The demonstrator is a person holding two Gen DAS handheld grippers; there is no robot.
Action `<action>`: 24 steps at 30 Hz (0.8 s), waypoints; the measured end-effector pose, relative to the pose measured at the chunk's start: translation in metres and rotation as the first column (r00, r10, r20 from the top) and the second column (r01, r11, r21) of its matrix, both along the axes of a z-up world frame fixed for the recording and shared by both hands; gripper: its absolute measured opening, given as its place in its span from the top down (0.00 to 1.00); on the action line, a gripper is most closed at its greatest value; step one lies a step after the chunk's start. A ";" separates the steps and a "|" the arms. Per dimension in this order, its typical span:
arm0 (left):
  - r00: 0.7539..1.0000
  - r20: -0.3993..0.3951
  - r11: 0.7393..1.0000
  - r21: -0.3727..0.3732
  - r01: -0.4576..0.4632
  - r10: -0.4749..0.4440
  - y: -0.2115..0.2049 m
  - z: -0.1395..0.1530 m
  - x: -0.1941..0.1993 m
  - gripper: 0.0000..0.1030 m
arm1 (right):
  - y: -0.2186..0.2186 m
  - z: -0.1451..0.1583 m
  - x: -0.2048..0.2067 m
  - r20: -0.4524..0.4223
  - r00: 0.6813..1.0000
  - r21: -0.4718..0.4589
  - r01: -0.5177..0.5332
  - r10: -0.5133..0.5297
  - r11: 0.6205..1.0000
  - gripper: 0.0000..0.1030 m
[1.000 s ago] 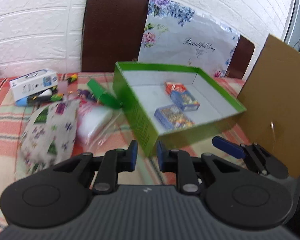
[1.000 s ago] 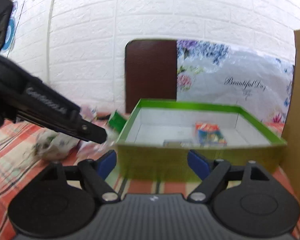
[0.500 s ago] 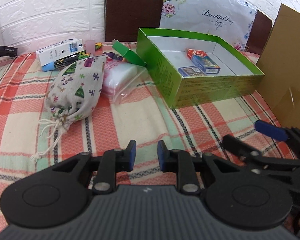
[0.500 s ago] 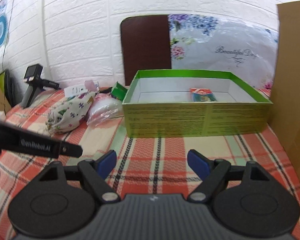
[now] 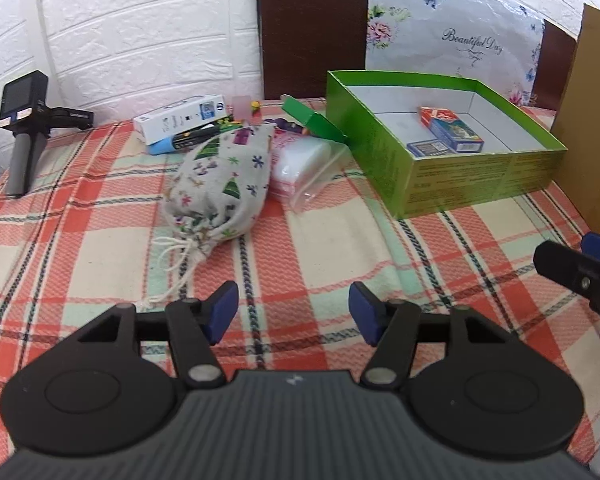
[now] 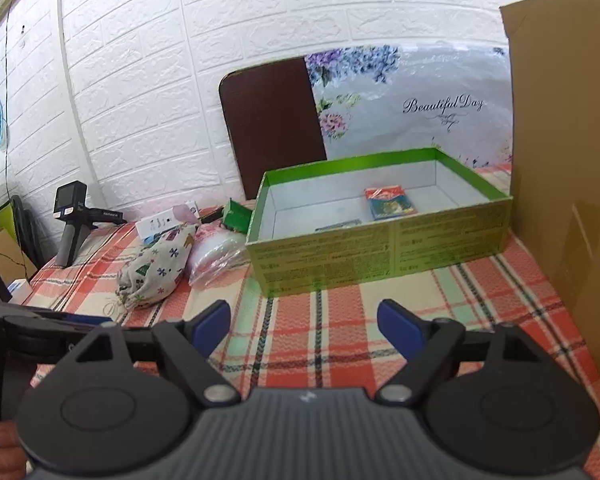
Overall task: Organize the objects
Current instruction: 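Move the left gripper toward the floral drawstring pouch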
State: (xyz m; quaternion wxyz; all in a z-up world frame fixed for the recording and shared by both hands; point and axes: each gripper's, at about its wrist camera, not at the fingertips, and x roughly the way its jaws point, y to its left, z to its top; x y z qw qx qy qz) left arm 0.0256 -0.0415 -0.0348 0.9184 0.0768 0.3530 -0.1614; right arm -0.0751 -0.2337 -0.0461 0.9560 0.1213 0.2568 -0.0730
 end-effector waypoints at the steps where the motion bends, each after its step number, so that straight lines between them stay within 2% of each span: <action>1: 1.000 0.004 1.000 0.003 -0.009 0.009 0.002 0.000 0.000 0.39 | 0.001 -0.001 0.001 -0.002 1.000 0.000 -0.003 0.003 1.000 0.19; 14: 0.998 0.030 0.998 0.029 -0.062 0.061 0.012 -0.005 0.001 0.35 | 0.015 -0.009 0.008 -0.029 0.999 -0.009 -0.017 0.017 1.000 0.19; 24: 0.996 0.010 0.996 0.021 -0.088 0.088 0.023 -0.011 0.009 0.35 | 0.020 -0.014 0.015 -0.053 0.998 -0.013 -0.037 0.036 0.999 0.18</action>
